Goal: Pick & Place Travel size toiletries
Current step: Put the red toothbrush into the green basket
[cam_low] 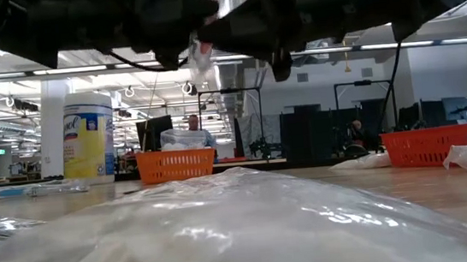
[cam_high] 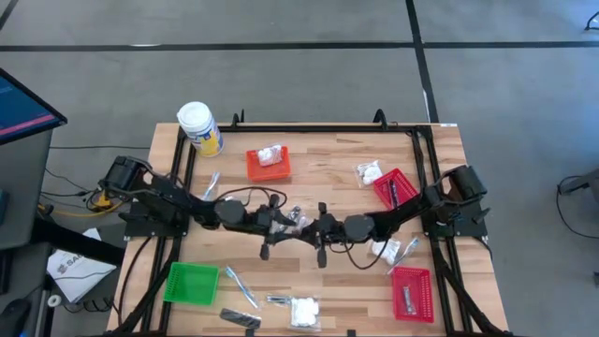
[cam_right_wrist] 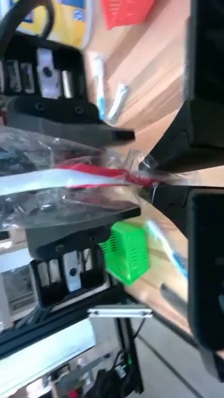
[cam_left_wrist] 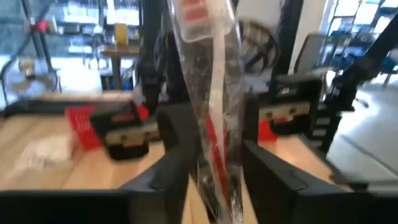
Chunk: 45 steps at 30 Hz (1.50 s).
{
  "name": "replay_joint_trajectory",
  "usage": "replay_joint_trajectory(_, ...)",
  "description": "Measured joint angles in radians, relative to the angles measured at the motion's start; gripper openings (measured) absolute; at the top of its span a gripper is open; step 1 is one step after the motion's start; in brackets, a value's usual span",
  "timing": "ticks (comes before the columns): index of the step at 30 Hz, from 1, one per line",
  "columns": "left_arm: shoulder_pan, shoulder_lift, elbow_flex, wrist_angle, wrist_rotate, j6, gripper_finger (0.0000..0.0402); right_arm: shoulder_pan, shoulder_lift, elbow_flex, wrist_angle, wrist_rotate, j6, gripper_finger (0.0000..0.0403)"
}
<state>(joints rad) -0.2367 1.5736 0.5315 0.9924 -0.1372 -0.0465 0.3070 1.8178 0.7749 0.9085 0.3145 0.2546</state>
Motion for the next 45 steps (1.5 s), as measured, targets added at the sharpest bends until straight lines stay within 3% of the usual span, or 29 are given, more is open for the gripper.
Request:
replay_joint_trajectory(6, -0.001, -0.175, -0.045, -0.237, -0.072, -0.014, 0.022, 0.0, -0.068, 0.0, -0.229, -0.006, 0.075, 0.001)
replay_joint_trajectory(10, -0.024, -0.336, -0.081, -0.357, -0.12, -0.014, 0.025, 0.0, -0.142, 0.004, -0.435, -0.004, 0.138, 0.001)
replay_joint_trajectory(15, -0.081, -0.493, -0.086, -0.444, -0.207, 0.044, 0.0256, -0.009, -0.195, 0.124, -0.898, -0.025, 0.256, 0.001)
replay_joint_trajectory(20, -0.097, -0.548, -0.086, -0.498, -0.215, 0.043, 0.0257, 0.002, -0.136, 0.367, -1.388, -0.026, 0.278, 0.001)
replay_joint_trajectory(27, -0.105, -0.515, -0.042, -0.681, -0.249, 0.025, 0.0246, 0.018, 0.068, 0.743, -1.935, -0.027, 0.273, 0.0012)
replay_joint_trajectory(31, -0.118, -0.447, 0.032, -0.683, -0.259, 0.073, 0.0233, 0.009, 0.197, 0.918, -2.105, -0.029, 0.255, 0.002)
replay_joint_trajectory(38, -0.106, -0.293, 0.127, -0.691, -0.26, 0.097, 0.0211, 0.009, 0.313, 1.068, -2.128, -0.029, 0.173, 0.001)
replay_joint_trajectory(45, -0.095, -0.126, 0.241, -0.763, -0.22, 0.142, 0.0195, -0.006, 0.308, 1.078, -2.125, -0.028, 0.161, 0.0013)
